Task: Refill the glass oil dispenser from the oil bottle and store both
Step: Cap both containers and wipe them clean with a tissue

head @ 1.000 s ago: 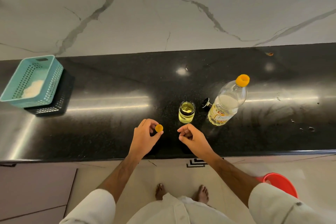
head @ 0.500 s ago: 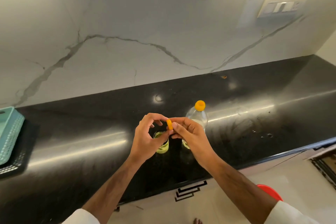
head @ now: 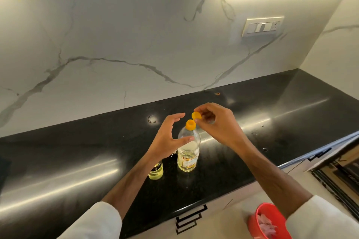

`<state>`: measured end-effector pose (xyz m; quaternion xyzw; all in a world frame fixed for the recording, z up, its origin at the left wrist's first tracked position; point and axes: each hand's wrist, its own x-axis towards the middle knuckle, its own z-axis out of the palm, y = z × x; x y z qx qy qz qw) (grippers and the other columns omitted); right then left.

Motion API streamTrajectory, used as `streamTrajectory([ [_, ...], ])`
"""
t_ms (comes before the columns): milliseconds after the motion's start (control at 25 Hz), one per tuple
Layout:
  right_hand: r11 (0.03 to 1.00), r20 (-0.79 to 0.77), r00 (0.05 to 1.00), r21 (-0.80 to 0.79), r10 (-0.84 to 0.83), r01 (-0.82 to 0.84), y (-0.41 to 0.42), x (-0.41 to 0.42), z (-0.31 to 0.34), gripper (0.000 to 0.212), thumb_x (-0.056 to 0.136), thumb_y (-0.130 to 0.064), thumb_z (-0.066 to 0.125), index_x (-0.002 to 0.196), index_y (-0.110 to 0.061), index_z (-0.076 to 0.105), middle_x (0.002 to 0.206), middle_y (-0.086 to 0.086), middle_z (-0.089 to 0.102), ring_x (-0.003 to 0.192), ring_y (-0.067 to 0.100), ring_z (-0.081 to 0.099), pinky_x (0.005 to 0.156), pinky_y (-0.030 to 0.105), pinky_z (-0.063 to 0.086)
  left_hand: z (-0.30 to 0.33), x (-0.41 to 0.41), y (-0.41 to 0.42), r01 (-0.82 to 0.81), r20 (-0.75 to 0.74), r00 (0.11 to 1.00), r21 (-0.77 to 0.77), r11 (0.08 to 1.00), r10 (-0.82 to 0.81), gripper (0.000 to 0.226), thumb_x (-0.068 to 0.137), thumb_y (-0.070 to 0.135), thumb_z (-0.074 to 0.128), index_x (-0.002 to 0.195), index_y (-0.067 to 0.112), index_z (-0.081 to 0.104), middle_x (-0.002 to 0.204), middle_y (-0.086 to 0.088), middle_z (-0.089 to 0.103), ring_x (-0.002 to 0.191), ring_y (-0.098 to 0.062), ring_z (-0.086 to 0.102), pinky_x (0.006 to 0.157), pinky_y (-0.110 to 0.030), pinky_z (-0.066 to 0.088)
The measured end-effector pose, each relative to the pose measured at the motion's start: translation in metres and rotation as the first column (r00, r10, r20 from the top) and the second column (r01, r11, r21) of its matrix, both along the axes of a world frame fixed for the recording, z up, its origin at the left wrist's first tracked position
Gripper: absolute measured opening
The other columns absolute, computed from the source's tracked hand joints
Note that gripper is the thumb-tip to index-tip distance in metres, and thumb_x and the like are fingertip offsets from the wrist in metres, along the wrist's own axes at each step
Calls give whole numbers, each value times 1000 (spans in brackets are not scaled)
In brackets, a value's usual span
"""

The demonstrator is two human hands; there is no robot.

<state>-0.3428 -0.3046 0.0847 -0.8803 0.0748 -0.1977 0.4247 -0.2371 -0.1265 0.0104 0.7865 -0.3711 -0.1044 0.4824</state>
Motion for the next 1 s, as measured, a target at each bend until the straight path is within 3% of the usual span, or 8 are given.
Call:
streamTrajectory([
  [160, 964, -78, 988, -223, 130, -144, -15, 15, -2, 25, 90, -19, 79, 114, -16, 74, 106, -5, 65, 91, 11, 67, 81, 17, 56, -4, 2, -17, 4, -30, 1000, 65, 998, -2, 46, 86, 35, 79, 124, 38, 54, 122, 26, 56, 114, 12, 52, 92, -9, 37],
  [320, 864, -216, 951, -409, 220, -293, -15, 27, -1, 22, 97, -26, 70, 118, -22, 74, 112, -8, 63, 95, 10, 62, 84, 20, 54, -8, 1, -18, -38, -37, 998, 80, 996, 41, 41, 86, 37, 79, 118, 40, 54, 114, 34, 54, 107, 23, 49, 89, -7, 34],
  [560, 778, -369, 884, -449, 286, -439, -19, 38, 10, 24, 101, -19, 64, 123, -15, 72, 117, 1, 65, 102, 15, 61, 91, 24, 52, -5, 0, -15, -60, -54, 996, 92, 994, 65, 42, 84, 35, 80, 116, 39, 53, 111, 35, 51, 100, 18, 51, 85, -5, 33],
  [680, 777, -410, 886, -477, 215, -410, -16, 42, 13, 24, 101, -27, 66, 118, -12, 71, 112, 4, 64, 96, 18, 62, 91, 32, 56, -7, -1, -15, -65, -46, 997, 77, 995, 68, 42, 83, 37, 81, 114, 44, 54, 112, 35, 54, 103, 22, 51, 88, -6, 34],
  [840, 785, -372, 914, -512, 165, -350, -15, 41, 12, 34, 97, -40, 69, 117, -13, 70, 107, 2, 65, 90, 15, 61, 79, 21, 51, -6, -2, -16, -66, -54, 996, 69, 995, 70, 42, 83, 38, 81, 113, 47, 54, 114, 33, 56, 106, 14, 54, 90, -8, 34],
  [1000, 734, -409, 865, -486, 290, -475, -17, 39, 12, 26, 100, -21, 67, 125, -14, 70, 120, 3, 63, 105, 16, 60, 94, 27, 50, -8, 0, -17, -57, -64, 996, 69, 996, 61, 46, 83, 38, 81, 121, 36, 56, 118, 24, 58, 105, 8, 56, 87, -8, 38],
])
